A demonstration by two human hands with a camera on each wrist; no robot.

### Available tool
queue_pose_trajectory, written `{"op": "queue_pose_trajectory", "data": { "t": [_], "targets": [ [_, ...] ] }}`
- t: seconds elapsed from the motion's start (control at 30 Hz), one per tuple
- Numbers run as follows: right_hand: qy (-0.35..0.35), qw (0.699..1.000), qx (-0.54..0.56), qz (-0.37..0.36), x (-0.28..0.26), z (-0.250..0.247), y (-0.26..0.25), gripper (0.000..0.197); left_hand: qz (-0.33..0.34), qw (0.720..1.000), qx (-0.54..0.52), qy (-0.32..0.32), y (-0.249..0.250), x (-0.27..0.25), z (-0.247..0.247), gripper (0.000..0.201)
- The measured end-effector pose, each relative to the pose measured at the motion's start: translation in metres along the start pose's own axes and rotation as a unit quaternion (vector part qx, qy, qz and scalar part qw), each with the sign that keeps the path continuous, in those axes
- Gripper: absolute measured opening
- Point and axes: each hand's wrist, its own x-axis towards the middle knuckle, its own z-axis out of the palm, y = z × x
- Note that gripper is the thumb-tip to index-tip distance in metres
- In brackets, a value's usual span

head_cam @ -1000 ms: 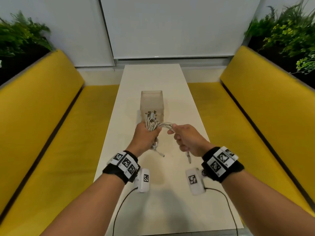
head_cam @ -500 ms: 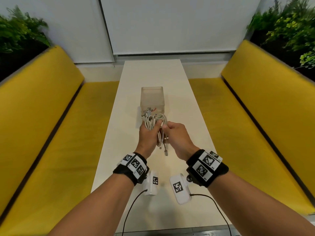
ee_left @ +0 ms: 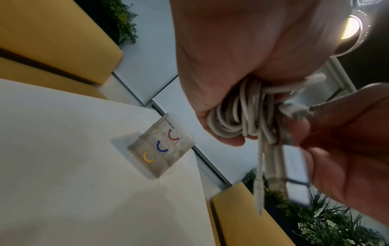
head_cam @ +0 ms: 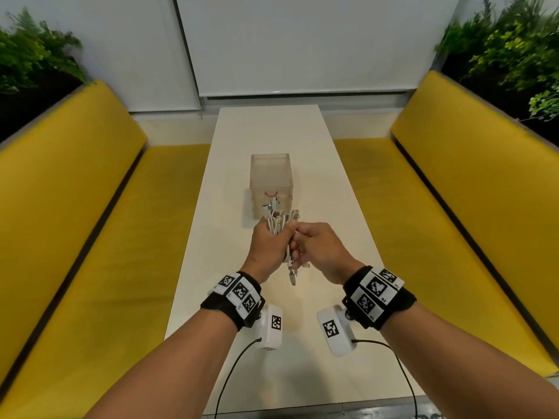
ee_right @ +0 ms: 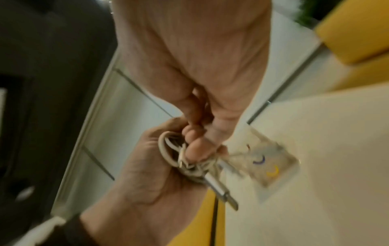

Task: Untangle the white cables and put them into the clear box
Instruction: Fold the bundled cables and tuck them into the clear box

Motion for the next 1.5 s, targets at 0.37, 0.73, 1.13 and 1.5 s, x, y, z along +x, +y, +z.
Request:
{"op": "queue_pose_trajectory", "data": {
  "t": [0.37,0.73,1.13,1.5],
  "targets": [
    [0.079,0.983,0.158,0.051,0.007,0.026,0.01,0.036,-0.077,0.995,-0.028,0.061,0.004,0.006,-0.001,0.011],
    [0.155,0.983,0.081,0.06,0.038,0.013,0.019,0.015,0.011,0.995,0.0,0.095,-0.003,0.012,-0.025,0.017],
    [0.158,0.955,0.204,0.146,0.201,0.036,0.062,0.021,0.084,0.986,0.028,0.144,0.034,0.078,-0.056,0.027],
    [0.24,0.9,0.328,0.159,0.251,0.055,0.072,0.013,0.105,0.979,0.049,0.168,0.031,0.114,-0.049,0.028]
  ]
}}
